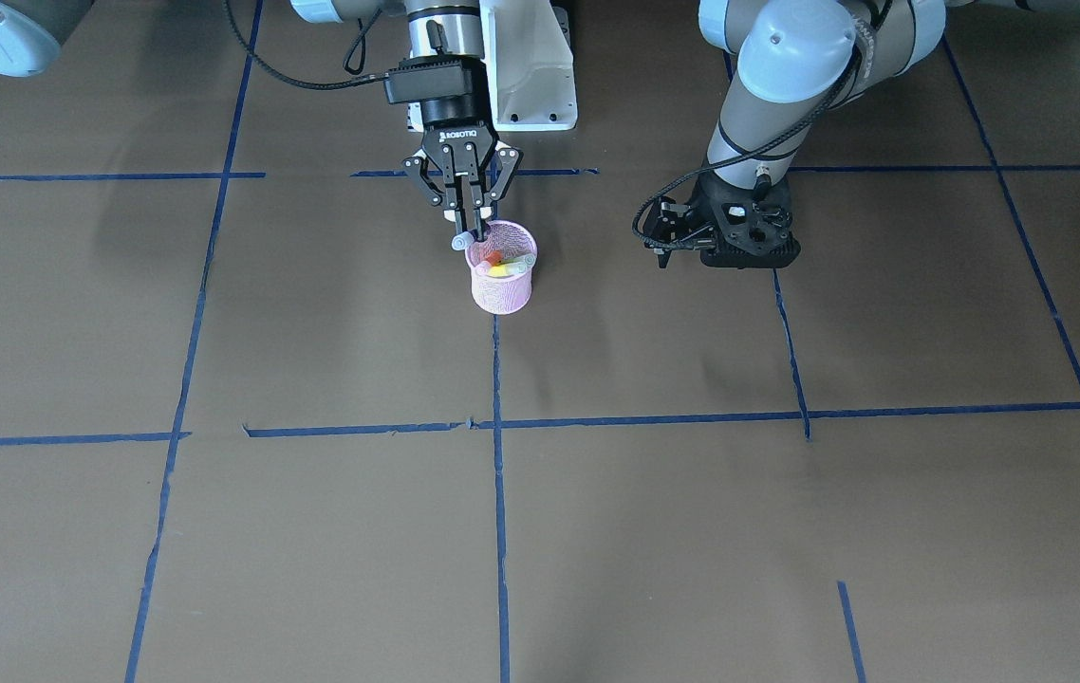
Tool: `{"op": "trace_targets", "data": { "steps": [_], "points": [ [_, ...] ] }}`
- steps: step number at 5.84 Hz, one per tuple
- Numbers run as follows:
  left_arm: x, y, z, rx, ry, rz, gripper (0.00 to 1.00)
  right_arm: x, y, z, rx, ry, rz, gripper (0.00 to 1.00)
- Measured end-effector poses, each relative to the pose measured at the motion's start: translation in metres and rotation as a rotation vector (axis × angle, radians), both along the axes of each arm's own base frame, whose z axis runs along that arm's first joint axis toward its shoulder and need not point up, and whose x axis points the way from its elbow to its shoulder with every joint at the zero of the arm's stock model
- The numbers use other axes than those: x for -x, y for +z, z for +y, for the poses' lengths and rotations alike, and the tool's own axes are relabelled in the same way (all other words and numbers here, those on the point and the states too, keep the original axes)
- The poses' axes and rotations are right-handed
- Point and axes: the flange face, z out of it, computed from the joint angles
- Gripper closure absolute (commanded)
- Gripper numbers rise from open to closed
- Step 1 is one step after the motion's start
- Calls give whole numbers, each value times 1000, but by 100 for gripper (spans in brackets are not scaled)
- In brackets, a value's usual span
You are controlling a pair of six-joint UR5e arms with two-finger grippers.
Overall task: Collect pens into pen holder
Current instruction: 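Lower the purple marker into the cup and open the right gripper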
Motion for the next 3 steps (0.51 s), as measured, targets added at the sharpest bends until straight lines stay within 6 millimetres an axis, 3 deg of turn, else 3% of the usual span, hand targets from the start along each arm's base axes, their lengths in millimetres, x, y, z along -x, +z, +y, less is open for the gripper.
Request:
{"op": "trace_targets", "data": {
  "steps": [1,2,3],
  "points": [
    [0,0,0,2,0,-1,0,8,1,1,-15,20,16,91],
    [0,0,0,2,1,-2,0,18,1,0,-27,36,31,2],
    [-1,1,1,3,2,-2,0,24,-1,1,-25,47,24,0]
  ]
}}
